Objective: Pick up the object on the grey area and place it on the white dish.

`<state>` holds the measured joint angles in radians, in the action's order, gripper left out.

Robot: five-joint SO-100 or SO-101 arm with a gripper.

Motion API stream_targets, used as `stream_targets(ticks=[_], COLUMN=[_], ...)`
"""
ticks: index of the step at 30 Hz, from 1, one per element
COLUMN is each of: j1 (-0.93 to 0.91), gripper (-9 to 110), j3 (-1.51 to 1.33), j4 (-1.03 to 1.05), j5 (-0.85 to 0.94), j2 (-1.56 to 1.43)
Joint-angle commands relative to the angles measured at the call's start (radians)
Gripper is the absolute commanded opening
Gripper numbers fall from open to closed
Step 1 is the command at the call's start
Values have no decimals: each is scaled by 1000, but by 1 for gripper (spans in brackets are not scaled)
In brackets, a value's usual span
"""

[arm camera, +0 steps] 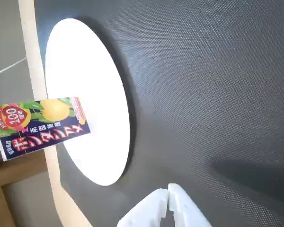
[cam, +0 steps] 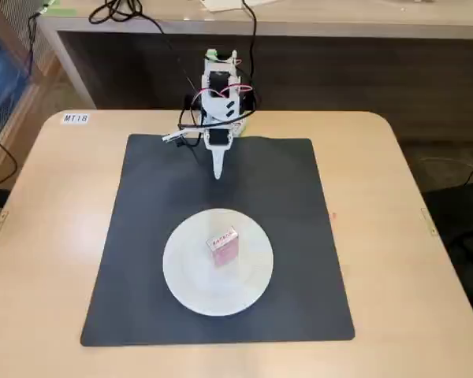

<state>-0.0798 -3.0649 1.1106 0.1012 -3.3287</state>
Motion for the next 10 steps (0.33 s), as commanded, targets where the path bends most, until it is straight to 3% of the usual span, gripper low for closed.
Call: stream_targets(ticks=[1,10], j1=[5,5], gripper=[0,0], j3=[-43,-43], j4=[-14,-14], j5=[8,6], j2=[-23,-23])
